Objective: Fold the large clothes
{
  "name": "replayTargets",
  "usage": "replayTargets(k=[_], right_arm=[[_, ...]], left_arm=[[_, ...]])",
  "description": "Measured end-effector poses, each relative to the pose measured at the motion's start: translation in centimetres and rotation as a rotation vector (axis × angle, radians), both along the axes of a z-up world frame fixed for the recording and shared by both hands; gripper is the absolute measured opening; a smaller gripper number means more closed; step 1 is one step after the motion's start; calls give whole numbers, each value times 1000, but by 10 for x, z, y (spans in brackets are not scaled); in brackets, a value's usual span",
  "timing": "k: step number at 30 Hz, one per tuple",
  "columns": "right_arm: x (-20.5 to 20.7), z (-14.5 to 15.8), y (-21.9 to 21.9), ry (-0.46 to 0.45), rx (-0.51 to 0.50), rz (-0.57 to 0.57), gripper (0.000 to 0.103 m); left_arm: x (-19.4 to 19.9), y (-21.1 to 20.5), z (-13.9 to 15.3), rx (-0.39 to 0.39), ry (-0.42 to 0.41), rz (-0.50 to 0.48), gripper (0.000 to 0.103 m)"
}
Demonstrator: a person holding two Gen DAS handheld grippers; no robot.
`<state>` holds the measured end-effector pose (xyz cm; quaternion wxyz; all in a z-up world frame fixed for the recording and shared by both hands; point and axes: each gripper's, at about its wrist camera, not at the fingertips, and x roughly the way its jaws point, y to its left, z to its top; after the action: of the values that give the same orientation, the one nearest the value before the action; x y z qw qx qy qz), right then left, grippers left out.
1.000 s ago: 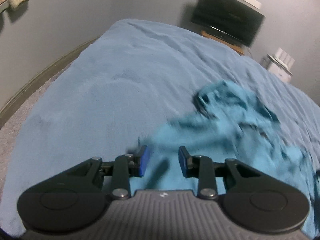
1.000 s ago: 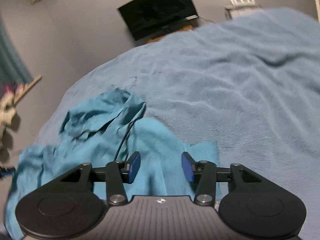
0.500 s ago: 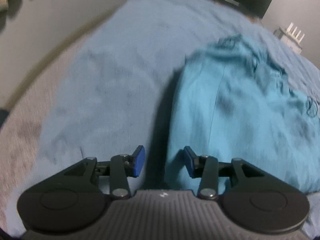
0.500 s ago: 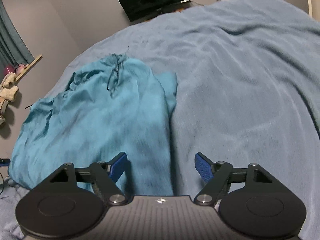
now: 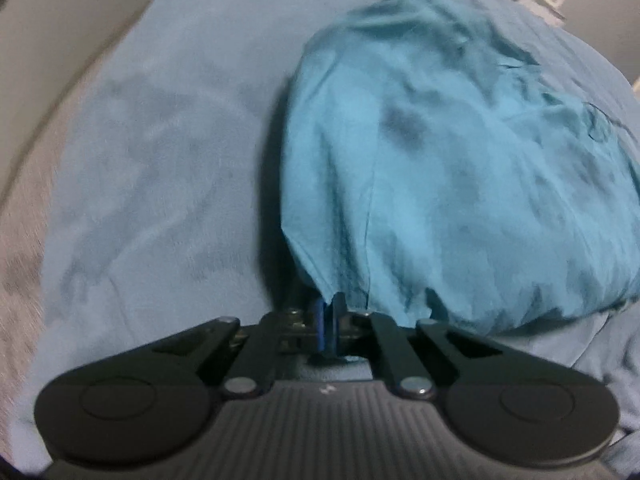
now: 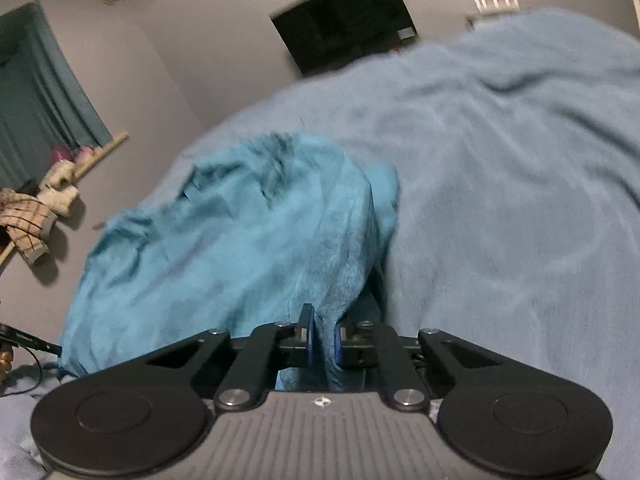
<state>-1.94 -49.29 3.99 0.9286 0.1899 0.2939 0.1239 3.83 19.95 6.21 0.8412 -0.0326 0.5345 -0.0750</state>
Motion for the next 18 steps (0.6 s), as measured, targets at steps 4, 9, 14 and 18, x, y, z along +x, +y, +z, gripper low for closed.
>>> replayTargets(k=[4,9,14,18], right_arm=[[-5,14,-9,-40,-15,-43,7],[3,-19,-14,78,-40,-69,7],[7,-45,-18,154,-20,-71,7],[8,-37,-18,161,-42,-69,14]], left_arm=[[-10,3,11,46,-53,-15,0],[5,8,-20,62,52,-7,0],[13,-6,-28,142,93,-50,0],[7,-9,-17,170,65,-43,6]])
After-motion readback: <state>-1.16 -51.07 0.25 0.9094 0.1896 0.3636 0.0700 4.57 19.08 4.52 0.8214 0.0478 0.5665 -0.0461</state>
